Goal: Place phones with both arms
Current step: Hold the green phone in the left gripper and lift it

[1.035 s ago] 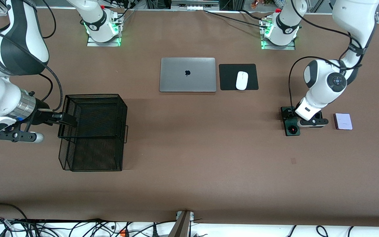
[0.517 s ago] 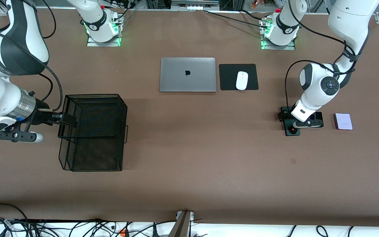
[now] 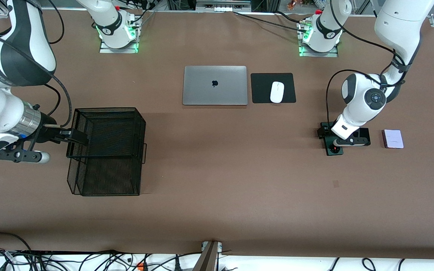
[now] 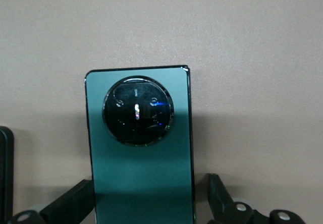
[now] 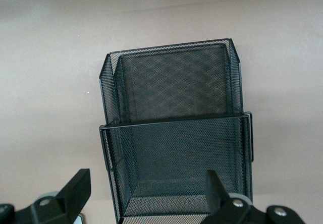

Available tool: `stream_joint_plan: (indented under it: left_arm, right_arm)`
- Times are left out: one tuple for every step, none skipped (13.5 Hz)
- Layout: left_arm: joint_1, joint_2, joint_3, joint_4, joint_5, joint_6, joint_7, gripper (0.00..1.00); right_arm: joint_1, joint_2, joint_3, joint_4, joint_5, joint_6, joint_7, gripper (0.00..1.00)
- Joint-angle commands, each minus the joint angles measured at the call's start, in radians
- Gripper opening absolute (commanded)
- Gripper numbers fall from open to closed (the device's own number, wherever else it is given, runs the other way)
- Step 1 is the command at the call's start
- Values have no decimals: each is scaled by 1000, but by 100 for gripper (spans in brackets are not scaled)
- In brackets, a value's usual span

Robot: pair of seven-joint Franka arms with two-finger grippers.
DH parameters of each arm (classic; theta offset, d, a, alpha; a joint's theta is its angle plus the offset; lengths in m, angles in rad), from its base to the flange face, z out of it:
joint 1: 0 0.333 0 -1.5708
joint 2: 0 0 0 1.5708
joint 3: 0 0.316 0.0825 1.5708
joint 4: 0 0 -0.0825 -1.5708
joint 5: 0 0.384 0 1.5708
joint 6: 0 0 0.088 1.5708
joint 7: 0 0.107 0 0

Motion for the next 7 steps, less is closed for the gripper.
stream_joint_plan:
  left_arm:
    - [-1,16,2,5,22,19,18,100]
    - [1,17,2,5,22,19,20,100]
    - [1,16,2,6,22,19,20,100]
    - [1,8,2,11,22,17,17,100]
    - [1,8,2,11,23,17,17,100]
    - [1,13,2,11,22,17,18,100]
    - [1,10,2,11,22,17,18,100]
  right_arm:
    - [-4,-22,5,-22,-1,6,17,100]
    - [-4,-22,5,-22,1,6,17,100]
    - [-4,-22,5,-22,-1,6,17,100]
    - [-4,-20,5,-22,-1,6,17,100]
    - [-4,-22,5,-24,1,6,17,100]
    - [-4,-22,5,-22,-1,6,17,100]
    - [-4,-20,5,-22,-1,6,17,100]
